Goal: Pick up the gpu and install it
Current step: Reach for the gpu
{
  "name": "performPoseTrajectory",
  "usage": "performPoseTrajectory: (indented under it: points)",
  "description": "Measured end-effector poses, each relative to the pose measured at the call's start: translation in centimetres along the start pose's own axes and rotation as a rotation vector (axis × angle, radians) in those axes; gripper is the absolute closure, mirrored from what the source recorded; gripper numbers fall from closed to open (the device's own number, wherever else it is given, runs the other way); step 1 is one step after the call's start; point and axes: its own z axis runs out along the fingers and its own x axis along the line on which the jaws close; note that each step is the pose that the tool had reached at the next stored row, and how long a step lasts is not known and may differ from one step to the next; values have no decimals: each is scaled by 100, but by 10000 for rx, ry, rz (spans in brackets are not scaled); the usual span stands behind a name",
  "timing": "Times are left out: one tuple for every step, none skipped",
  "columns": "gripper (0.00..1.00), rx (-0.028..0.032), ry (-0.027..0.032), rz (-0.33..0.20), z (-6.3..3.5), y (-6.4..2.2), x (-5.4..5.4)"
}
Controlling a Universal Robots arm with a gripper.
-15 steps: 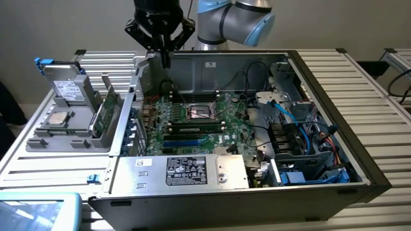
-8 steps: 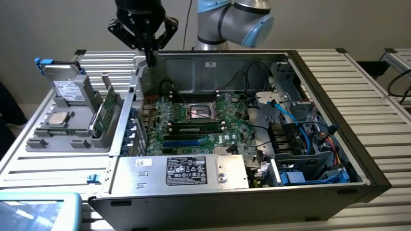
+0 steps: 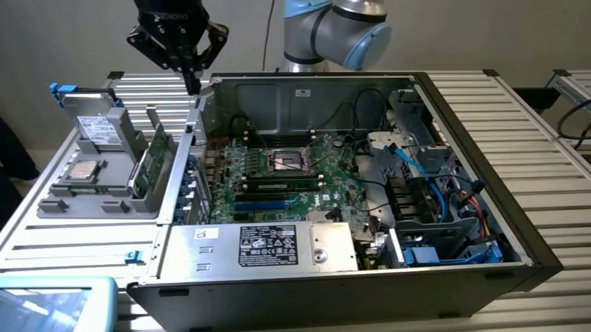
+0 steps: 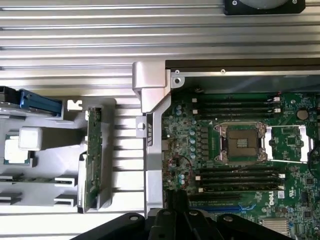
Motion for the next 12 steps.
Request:
performPoseTrajectory:
  points:
    - [88, 0, 0, 0, 1, 6, 50]
    - [88, -1, 0, -1, 1, 12, 95]
    - [88, -1, 0, -3, 2, 17, 139]
    - [88, -1, 0, -3, 2, 23, 185]
    - [88, -1, 1, -2, 3, 29, 230]
    - [88, -1, 0, -3, 3, 34, 276]
    - [88, -1, 1, -5, 3, 39, 321]
    - [88, -2, 0, -4, 4, 44, 366]
    - [88, -1, 1, -4, 4, 50, 415]
    - [88, -2, 1, -5, 4, 55, 459]
    - [88, -2, 0, -6, 4, 58, 504]
    - [88, -3, 0, -7, 5, 59, 549]
